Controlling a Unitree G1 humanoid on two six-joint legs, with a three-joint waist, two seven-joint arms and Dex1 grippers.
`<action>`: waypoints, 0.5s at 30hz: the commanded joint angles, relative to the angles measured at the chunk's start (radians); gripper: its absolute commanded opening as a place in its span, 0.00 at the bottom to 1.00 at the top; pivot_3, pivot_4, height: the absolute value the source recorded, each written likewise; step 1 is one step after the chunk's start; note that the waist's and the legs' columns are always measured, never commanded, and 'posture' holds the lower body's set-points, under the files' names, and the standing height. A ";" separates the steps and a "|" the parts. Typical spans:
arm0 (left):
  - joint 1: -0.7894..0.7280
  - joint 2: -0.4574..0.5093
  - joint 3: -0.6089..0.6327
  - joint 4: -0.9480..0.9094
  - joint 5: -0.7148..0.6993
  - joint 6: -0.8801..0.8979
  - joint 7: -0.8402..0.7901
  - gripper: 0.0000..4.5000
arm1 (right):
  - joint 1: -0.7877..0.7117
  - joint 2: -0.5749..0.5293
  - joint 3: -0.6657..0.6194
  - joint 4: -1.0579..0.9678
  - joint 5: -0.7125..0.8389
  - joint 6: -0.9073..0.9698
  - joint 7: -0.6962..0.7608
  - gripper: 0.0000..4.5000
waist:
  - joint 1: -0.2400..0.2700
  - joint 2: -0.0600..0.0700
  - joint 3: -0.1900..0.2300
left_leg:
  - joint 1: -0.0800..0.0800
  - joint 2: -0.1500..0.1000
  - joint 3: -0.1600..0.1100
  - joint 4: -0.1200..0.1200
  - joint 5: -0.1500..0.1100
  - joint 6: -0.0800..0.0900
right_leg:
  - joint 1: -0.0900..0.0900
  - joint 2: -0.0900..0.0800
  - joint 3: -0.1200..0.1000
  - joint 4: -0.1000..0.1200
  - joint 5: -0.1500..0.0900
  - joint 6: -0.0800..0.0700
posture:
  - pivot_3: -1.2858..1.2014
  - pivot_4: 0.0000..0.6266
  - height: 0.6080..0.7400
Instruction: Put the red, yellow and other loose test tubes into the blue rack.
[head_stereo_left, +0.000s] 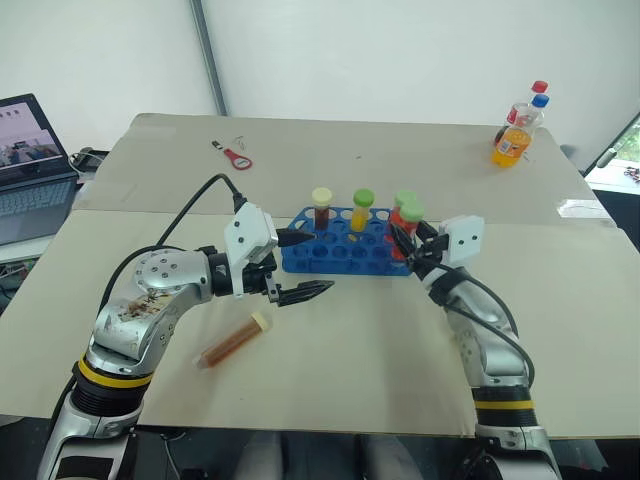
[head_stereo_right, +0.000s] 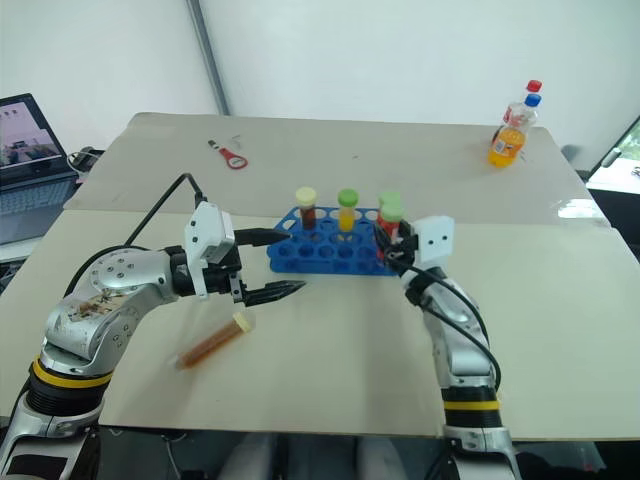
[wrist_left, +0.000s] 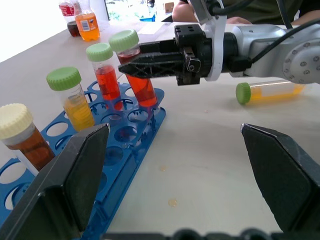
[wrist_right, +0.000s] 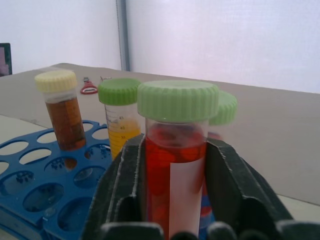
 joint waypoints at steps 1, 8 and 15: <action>-0.024 -0.011 -0.006 -0.019 -0.009 -0.001 0.010 1.00 | 0.000 -0.017 -0.011 -0.060 0.013 0.009 0.000 0.77 | -0.001 0.000 0.000 | 0.000 0.000 0.000 0.000 0.000 0.000 | 0.000 0.000 0.000 0.000 0.000 0.000 | 0.52 0.24 1.00; -0.020 0.015 -0.030 -0.017 0.018 -0.029 -0.024 1.00 | 0.092 -0.212 -0.077 -0.316 0.108 0.259 0.073 0.99 | 0.003 0.000 0.000 | -0.001 0.000 0.000 0.000 0.000 0.000 | 0.000 0.000 0.000 -0.001 0.000 0.000 | 0.52 0.24 1.00; 0.022 0.118 -0.112 -0.034 0.100 -0.161 -0.162 1.00 | 0.216 -0.604 -0.197 -0.633 0.208 0.805 0.137 0.99 | 0.003 0.002 0.000 | -0.001 -0.001 0.000 -0.001 0.000 0.000 | 0.000 0.000 0.001 -0.002 0.000 0.000 | 0.52 0.24 1.00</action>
